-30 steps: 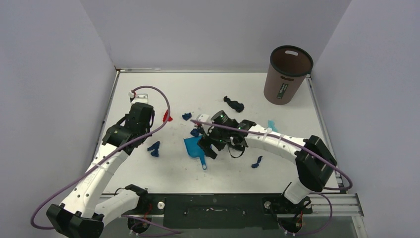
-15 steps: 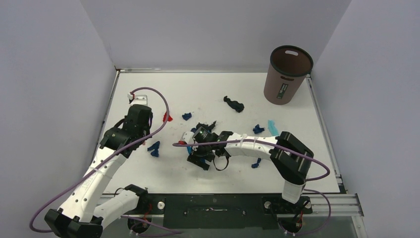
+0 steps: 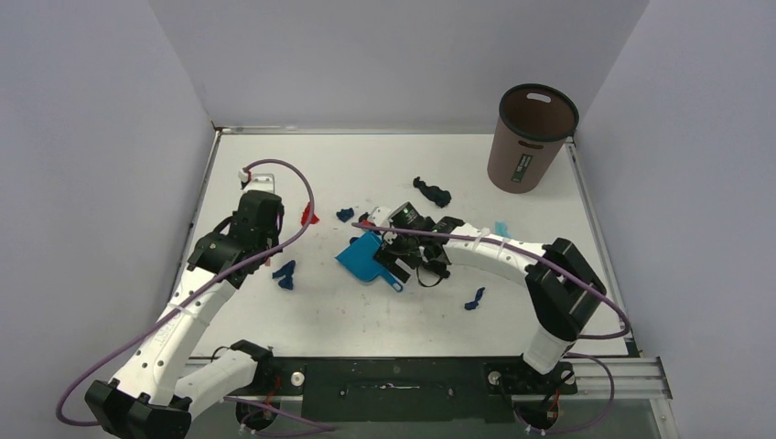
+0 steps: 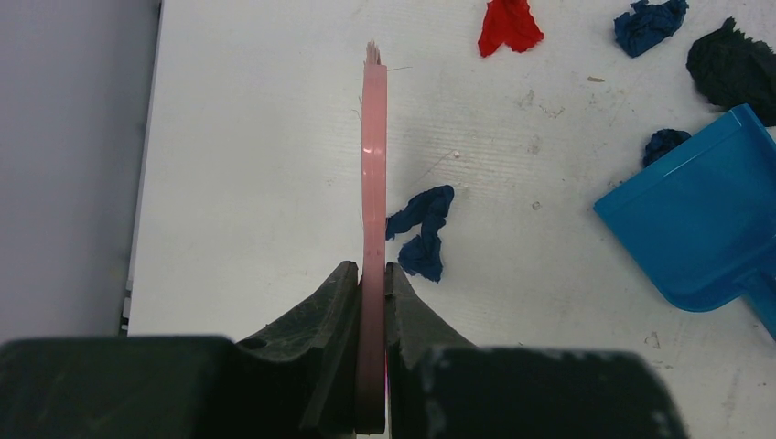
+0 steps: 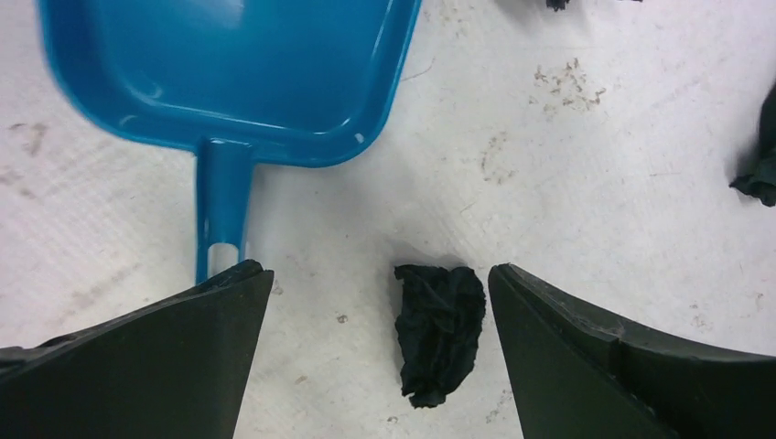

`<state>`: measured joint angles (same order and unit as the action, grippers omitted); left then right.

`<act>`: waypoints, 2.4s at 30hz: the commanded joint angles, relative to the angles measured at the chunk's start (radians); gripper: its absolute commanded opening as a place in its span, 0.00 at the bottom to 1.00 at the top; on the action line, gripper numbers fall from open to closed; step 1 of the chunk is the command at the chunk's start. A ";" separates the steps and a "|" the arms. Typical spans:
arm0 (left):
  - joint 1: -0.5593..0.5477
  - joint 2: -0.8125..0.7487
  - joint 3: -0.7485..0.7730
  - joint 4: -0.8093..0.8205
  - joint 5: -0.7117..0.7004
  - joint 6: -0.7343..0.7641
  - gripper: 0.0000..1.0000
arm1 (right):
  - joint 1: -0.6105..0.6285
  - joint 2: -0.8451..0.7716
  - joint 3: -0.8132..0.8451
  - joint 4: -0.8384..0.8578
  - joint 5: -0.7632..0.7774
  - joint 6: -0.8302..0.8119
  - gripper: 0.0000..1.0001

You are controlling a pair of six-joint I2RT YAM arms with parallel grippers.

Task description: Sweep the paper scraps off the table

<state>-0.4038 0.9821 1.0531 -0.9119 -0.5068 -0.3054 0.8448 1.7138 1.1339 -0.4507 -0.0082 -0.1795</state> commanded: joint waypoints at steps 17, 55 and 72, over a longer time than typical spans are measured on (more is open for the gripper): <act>0.011 -0.034 -0.022 0.052 -0.003 0.015 0.00 | 0.027 -0.008 -0.126 0.159 -0.215 -0.029 0.86; 0.003 0.267 0.136 -0.065 0.077 0.077 0.00 | 0.072 0.110 0.206 -0.500 -0.226 -0.298 0.16; 0.011 0.179 0.075 -0.050 0.068 0.070 0.00 | -0.168 -0.267 -0.280 0.007 -0.598 -0.532 0.70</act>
<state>-0.3992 1.1904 1.1404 -0.9836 -0.4400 -0.2276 0.6773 1.4921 0.8890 -0.5694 -0.4545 -0.6003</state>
